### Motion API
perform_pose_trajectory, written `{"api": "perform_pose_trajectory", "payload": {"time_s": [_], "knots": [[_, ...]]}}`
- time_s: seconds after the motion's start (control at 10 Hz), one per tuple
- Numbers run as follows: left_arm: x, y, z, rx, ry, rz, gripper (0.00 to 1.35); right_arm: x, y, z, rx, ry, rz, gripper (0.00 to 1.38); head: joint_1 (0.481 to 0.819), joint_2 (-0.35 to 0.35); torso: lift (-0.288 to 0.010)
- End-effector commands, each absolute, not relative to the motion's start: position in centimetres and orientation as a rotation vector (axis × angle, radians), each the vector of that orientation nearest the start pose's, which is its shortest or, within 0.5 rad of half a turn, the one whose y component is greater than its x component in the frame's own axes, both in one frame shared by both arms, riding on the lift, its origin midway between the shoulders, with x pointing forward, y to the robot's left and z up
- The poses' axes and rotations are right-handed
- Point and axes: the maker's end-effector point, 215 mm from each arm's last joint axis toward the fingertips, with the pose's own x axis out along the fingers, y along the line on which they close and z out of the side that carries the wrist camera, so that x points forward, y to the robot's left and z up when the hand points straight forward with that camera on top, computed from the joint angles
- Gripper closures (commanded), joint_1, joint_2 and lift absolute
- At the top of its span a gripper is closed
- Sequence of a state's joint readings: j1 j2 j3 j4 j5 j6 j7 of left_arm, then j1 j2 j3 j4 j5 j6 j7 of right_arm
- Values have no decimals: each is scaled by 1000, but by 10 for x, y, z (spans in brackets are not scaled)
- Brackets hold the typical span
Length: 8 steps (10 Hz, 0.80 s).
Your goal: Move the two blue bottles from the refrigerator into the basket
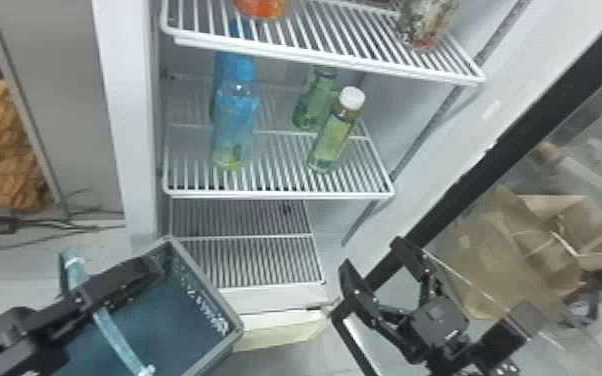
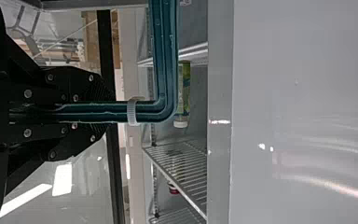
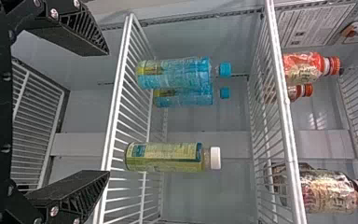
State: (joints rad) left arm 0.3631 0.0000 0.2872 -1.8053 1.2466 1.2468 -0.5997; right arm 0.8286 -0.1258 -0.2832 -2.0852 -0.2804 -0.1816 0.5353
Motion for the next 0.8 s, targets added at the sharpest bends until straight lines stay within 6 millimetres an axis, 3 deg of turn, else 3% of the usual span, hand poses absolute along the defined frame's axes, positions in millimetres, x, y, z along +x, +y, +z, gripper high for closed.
{"api": "perform_pose_trajectory", "payload": {"time_s": [0.0,0.5,0.7], "knots": [[325,66,-367,-1485,656,-906,1197,325,-270,-359,14,84,360,147,695,-350,-220],[326,66,-366,-1487,654,-907,1197,328,-267,-362,33,83,366,147,695,-349,-220],[326,66,-367,-1490,654,-907,1197,332,-254,-361,45,78,393,147,695,-346,-220]]}}
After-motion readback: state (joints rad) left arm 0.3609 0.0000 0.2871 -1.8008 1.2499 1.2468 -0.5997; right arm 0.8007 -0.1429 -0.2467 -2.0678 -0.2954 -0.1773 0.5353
